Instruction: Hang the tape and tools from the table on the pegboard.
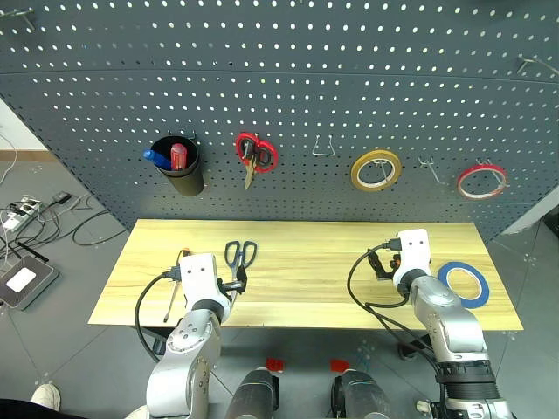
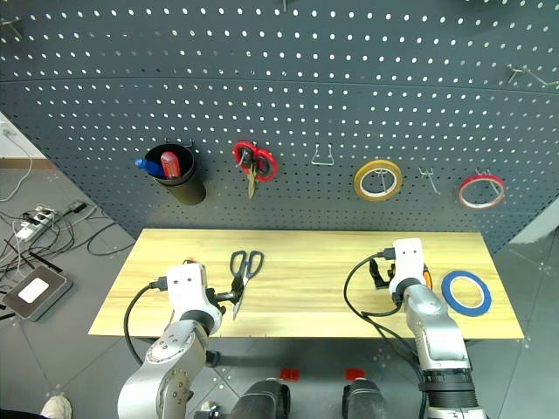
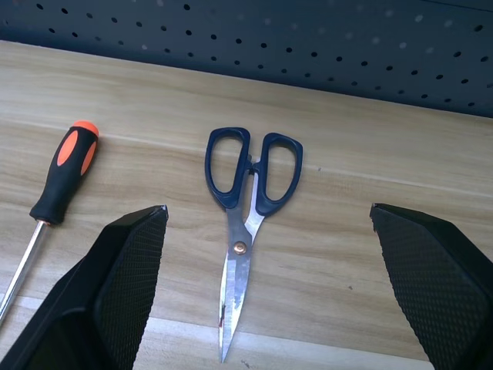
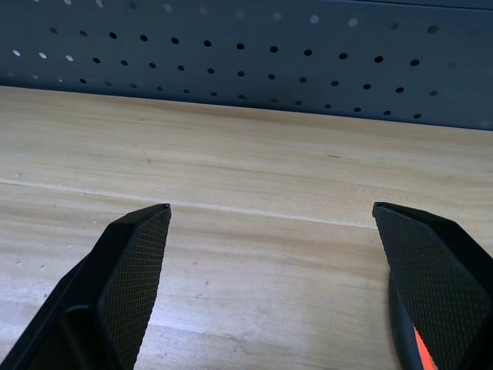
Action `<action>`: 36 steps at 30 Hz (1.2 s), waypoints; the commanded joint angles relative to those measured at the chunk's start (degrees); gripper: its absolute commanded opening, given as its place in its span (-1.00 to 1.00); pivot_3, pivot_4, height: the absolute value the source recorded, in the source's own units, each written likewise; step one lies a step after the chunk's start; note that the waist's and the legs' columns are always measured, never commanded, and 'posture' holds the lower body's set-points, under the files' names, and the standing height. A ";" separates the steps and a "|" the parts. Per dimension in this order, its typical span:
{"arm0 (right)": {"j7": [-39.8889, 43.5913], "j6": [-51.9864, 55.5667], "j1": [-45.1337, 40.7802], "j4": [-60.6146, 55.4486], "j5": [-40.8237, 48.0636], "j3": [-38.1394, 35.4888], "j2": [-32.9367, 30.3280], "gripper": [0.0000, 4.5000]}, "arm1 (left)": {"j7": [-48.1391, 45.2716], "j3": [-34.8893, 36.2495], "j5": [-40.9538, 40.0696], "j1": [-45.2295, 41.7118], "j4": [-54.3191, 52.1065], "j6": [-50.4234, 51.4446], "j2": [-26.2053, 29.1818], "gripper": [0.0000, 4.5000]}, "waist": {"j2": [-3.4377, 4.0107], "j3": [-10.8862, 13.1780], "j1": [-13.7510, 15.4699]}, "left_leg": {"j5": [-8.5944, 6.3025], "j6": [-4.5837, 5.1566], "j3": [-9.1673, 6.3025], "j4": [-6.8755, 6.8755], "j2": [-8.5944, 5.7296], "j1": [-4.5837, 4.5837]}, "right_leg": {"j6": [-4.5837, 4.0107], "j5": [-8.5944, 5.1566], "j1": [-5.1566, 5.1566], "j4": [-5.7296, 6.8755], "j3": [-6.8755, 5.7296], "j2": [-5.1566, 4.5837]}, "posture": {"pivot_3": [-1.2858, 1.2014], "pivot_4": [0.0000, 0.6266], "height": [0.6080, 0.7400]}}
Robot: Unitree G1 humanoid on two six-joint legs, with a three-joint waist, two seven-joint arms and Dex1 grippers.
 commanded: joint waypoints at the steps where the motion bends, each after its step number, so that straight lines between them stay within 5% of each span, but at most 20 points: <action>1: -0.24 -0.42 0.10 -2.57 0.06 -0.97 -0.42 1.00 | -0.20 -0.09 -0.02 -0.35 -1.08 -1.02 0.17 0.98 | 0.00 0.00 0.00 | 0.00 0.00 0.00 0.00 0.00 0.00 | 0.00 0.00 0.00 0.00 0.00 0.00 | 0.00 -0.45 1.00; 9: 1.46 0.23 -1.03 -1.87 0.04 -1.69 -3.39 1.00 | -1.62 -2.03 -0.61 -2.85 0.04 -0.65 0.29 0.98 | -0.10 0.52 0.03 | 0.00 0.00 -0.01 -0.01 0.00 0.01 | 0.00 0.00 0.01 -0.02 -0.01 0.00 | -0.01 -0.34 1.00; 24: 17.04 8.00 -12.18 13.51 0.52 -2.84 -26.62 1.00 | -28.63 -17.95 -11.19 -25.26 20.16 -1.51 -0.57 0.98 | -0.33 7.30 -3.78 | 0.06 0.11 0.22 0.03 0.18 -0.03 | -0.05 0.00 0.16 -0.14 -0.04 -0.20 | -0.13 0.20 1.00; 36: 21.58 10.69 -20.19 26.02 1.76 -3.16 -28.16 1.00 | -40.97 -21.26 -11.32 -36.16 35.27 -6.25 -0.93 0.98 | -0.52 11.90 -4.89 | 0.08 0.08 0.56 0.15 0.52 -0.10 | 0.00 0.04 -0.09 0.06 0.02 0.01 | -0.16 0.42 1.00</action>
